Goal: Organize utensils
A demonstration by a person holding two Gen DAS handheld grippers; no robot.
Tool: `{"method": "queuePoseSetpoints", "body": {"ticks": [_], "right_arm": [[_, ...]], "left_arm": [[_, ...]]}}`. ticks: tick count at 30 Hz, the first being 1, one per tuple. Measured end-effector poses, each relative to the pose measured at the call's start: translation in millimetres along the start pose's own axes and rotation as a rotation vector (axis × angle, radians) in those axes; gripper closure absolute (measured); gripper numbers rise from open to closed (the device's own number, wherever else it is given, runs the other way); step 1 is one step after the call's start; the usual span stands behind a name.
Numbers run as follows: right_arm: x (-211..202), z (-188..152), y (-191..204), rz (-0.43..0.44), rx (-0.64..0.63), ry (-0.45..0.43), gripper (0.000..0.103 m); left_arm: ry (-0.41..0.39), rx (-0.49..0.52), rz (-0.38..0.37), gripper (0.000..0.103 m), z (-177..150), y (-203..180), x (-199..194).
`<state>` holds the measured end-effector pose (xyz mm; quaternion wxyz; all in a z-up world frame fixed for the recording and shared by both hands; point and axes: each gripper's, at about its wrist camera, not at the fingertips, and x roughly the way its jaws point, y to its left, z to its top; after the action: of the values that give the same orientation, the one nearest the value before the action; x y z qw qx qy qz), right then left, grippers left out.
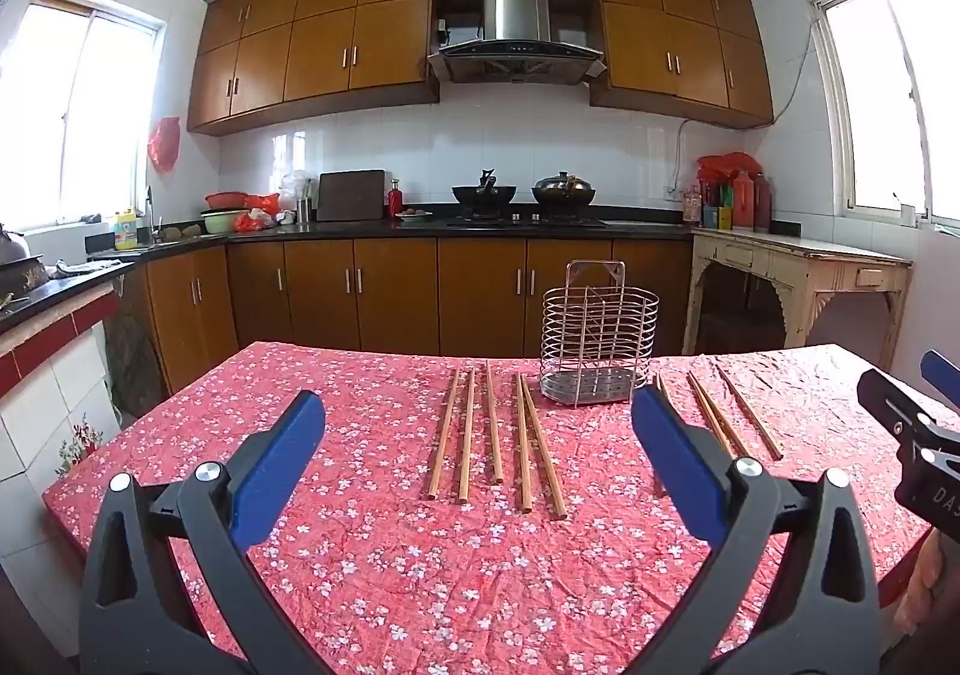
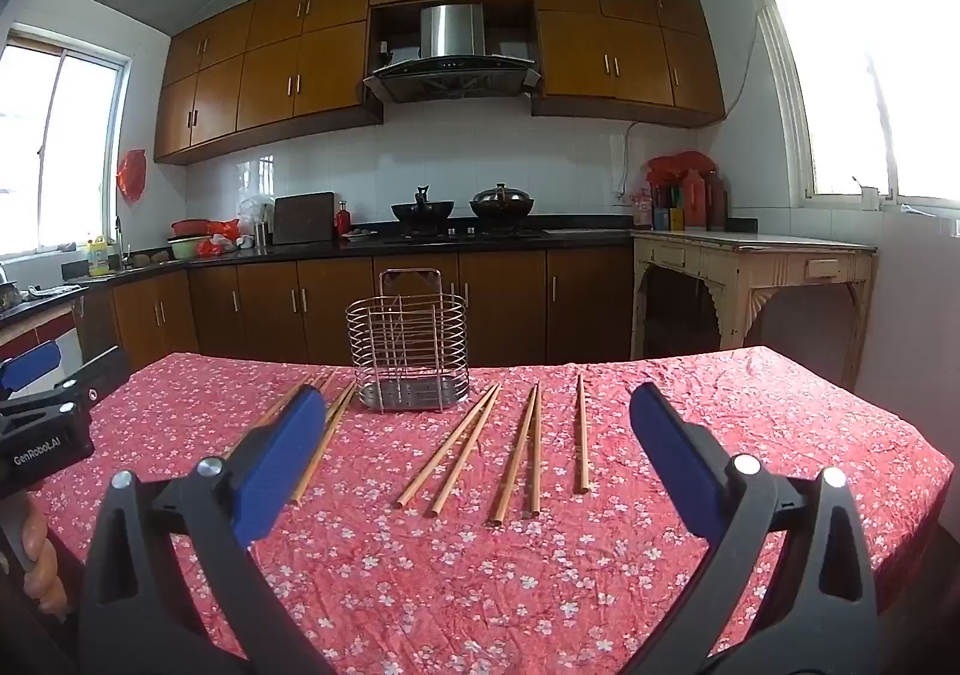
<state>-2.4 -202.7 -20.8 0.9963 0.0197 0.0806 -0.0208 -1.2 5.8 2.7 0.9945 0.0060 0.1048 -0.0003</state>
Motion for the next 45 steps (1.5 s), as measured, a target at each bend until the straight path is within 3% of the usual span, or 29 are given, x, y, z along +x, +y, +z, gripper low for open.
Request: {"method": "queuePoseSetpoints", "body": {"ticks": [45], "right_arm": [[8, -7, 3, 0.008, 0.014, 0.015, 0.004]], "left_arm": [[0.005, 0.001, 0.000, 0.002, -4, -11, -1]]}}
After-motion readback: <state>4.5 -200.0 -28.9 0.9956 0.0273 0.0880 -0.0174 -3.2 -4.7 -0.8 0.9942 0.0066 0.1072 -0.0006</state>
